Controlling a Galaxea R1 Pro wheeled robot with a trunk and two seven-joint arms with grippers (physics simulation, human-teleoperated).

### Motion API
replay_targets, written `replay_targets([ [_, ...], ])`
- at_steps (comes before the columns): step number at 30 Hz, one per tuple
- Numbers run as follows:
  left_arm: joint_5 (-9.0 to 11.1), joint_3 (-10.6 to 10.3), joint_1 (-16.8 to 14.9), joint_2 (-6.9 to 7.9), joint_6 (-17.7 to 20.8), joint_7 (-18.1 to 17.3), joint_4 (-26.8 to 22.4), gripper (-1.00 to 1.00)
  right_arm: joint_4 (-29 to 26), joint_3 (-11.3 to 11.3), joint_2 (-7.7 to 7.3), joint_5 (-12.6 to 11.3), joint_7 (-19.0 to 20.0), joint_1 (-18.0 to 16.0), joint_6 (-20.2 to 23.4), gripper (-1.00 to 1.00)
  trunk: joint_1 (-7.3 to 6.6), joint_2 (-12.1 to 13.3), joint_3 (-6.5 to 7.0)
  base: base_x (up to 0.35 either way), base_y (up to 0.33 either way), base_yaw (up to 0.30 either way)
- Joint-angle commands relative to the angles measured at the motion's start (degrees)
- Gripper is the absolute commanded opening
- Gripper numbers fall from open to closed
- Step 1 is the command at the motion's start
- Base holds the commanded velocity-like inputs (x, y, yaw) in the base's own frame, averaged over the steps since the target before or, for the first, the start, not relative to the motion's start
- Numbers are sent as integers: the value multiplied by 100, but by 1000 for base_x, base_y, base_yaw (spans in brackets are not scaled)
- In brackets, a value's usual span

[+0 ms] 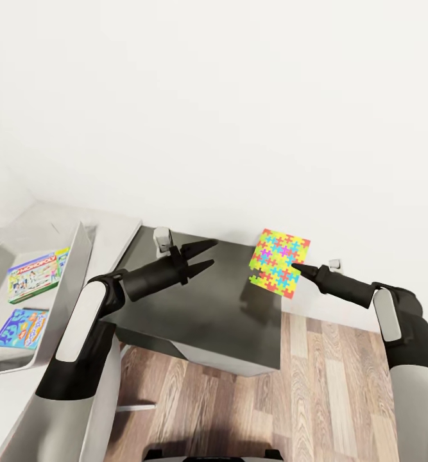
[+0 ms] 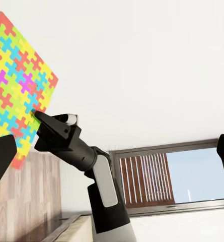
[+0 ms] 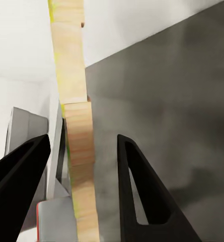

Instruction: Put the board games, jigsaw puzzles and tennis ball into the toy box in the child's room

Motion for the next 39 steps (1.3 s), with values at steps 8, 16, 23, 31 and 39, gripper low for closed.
replay_targets([
  [8, 32, 4, -1, -2, 22, 35, -2, 100, -227, -19, 11, 41, 41, 80, 76, -100, 4, -9, 66, 0, 0, 0],
  [16, 32, 4, -4, -2, 20, 36, -2, 100, -362, -17, 28, 41, 41, 125, 76, -100, 4, -9, 141, 0, 0, 0],
  [23, 27, 4, -5, -2, 20, 36, -2, 100, -424, -16, 40, 45, 34, 141, 76, -100, 4, -9, 206, 0, 0, 0],
  [31, 26, 11, -2, -2, 21, 36, -2, 100, -442, -16, 43, 47, 33, 146, 76, -100, 4, -9, 281, 0, 0, 0],
  [39, 22, 12, -3, -2, 21, 36, -2, 100, -447, -16, 44, 48, 32, 147, 76, -100, 4, -9, 356, 0, 0, 0],
])
